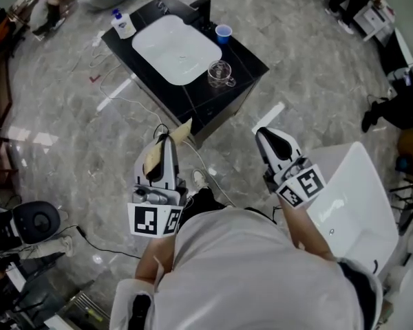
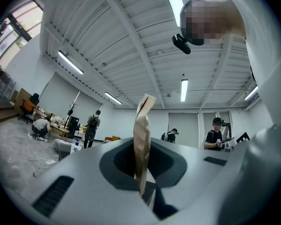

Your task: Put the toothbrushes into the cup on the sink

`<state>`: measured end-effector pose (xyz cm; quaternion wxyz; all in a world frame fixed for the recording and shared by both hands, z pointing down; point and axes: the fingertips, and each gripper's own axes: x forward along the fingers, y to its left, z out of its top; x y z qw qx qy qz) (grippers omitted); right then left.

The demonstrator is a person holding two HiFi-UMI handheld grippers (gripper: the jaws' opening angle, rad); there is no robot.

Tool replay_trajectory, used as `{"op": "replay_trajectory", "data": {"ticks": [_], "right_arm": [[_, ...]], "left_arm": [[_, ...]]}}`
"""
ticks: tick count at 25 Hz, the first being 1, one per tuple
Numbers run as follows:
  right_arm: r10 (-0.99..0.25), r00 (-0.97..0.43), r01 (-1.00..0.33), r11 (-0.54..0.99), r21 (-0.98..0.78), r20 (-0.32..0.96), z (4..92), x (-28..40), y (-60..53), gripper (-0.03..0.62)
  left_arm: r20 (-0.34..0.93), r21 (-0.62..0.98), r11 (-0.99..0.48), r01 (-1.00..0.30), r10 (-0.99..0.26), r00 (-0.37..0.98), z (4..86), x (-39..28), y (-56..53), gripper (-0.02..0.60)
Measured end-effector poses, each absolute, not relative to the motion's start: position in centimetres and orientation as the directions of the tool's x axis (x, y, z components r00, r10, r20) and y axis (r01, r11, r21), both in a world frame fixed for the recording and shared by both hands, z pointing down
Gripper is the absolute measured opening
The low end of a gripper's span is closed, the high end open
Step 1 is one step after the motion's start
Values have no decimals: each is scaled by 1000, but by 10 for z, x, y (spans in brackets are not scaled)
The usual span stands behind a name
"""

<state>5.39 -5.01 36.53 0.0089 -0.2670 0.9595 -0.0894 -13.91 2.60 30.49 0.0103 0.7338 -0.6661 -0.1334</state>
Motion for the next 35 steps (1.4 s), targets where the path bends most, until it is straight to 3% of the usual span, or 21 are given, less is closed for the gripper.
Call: {"op": "replay_trajectory", "data": {"ticks": [12,35], "right_arm": [[-545,-836,-549,827,-122,70,355,0,-79,48],[-585,-810,-585,797,-151,48,360,39,-147,48]], "left_arm": [[-185,252,-213,-944,-968,170,319,-181,-17,11],[-121,315,-188,-930,-980,157,358,-181,-137,12]]}}
